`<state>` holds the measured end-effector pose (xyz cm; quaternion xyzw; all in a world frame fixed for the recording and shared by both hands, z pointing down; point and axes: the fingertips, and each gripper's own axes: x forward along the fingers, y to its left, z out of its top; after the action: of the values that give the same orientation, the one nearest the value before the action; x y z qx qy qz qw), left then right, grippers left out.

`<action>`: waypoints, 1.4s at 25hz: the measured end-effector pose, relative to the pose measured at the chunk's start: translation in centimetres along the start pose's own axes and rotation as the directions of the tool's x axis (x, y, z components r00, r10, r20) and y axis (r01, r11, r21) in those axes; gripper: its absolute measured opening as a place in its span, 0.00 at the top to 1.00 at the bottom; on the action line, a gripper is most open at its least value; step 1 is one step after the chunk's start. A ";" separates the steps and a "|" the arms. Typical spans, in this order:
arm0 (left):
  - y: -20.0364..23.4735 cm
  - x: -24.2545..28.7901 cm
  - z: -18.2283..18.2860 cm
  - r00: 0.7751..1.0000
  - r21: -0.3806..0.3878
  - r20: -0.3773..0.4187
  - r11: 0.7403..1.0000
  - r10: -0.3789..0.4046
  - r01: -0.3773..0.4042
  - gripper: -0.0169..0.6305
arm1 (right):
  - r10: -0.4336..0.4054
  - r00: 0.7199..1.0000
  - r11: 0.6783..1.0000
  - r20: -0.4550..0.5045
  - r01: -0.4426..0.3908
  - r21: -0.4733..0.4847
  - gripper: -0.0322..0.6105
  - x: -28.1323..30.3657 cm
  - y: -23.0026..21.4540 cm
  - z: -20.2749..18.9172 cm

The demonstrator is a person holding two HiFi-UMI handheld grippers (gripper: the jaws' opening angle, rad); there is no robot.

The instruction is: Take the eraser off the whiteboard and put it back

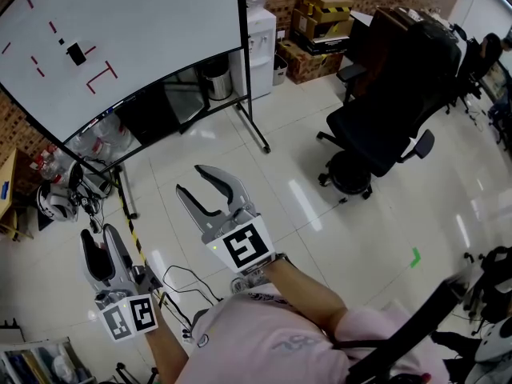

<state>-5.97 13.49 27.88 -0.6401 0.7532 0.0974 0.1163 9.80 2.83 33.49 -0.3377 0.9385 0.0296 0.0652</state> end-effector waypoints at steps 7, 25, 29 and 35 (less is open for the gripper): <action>-0.3 0.2 0.0 1.000 -0.005 0.008 1.000 -0.013 0.013 0.62 | -0.001 1.000 1.000 -0.003 0.001 -0.016 0.68 0.1 0.0 -0.2; 0.8 0.6 -0.3 1.000 -0.016 0.000 0.999 -0.031 0.031 0.62 | -0.025 0.998 0.999 -0.063 0.022 -0.049 0.68 1.2 0.0 -1.7; 0.9 0.6 -0.5 0.999 -0.024 0.000 0.999 -0.033 0.033 0.62 | -0.029 0.998 0.998 -0.059 0.026 -0.051 0.68 1.1 0.0 -1.6; 1.1 1.0 -0.8 0.999 -0.030 0.000 0.999 -0.037 0.037 0.62 | -0.035 0.998 0.998 -0.059 0.032 -0.047 0.68 1.5 0.0 -1.6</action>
<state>-7.24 12.53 28.31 -0.6558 0.7396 0.1060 0.1082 8.47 1.74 34.85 -0.3557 0.9333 0.0402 0.0297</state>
